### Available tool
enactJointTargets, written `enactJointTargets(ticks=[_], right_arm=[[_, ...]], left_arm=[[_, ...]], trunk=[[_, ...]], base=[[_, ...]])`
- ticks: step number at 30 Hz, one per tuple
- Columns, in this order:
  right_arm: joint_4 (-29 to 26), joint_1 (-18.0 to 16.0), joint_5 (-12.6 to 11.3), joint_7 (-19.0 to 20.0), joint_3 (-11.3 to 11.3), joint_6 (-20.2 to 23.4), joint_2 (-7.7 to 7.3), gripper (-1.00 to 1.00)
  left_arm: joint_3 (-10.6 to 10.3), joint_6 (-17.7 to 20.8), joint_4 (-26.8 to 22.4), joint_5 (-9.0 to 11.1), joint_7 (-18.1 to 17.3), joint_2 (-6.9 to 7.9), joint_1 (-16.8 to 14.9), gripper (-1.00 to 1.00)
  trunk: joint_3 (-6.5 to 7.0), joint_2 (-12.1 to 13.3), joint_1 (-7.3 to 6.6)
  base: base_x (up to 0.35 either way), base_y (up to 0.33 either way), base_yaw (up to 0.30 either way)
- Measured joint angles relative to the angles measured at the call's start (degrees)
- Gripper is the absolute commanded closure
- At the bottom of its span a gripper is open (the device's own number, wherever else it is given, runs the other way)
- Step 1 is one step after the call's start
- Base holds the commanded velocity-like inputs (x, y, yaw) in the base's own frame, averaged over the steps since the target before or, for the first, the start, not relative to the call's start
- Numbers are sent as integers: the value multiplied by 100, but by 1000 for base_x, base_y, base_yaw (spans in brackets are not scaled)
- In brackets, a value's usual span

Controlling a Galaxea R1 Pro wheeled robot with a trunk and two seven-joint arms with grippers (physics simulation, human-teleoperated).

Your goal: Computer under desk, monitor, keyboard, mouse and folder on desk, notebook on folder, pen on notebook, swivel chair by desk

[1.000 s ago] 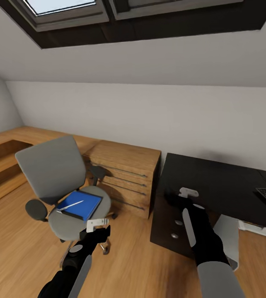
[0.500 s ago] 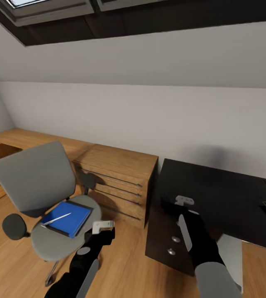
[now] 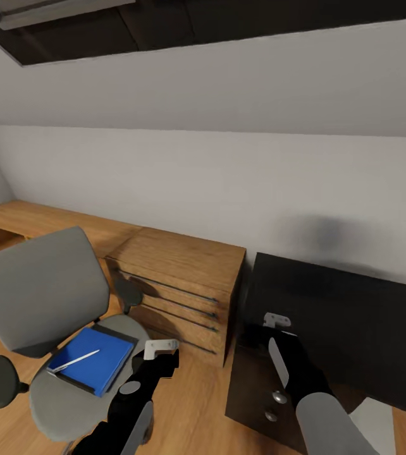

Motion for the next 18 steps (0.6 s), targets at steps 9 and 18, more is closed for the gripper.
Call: enactJointTargets(ticks=[9,18], right_arm=[[1006,-445,1,-9,-2,-473,-239,100],[1525,-671,-15,-872,-3,-729,-381,100]], left_arm=[[-12,7,0,91,-2,0,0,-100],[-75,17,0,106,-2,0,0,-100]], trunk=[[0,0,0],[0,0,3]], base=[[315,-21,0],[93,-144,0]])
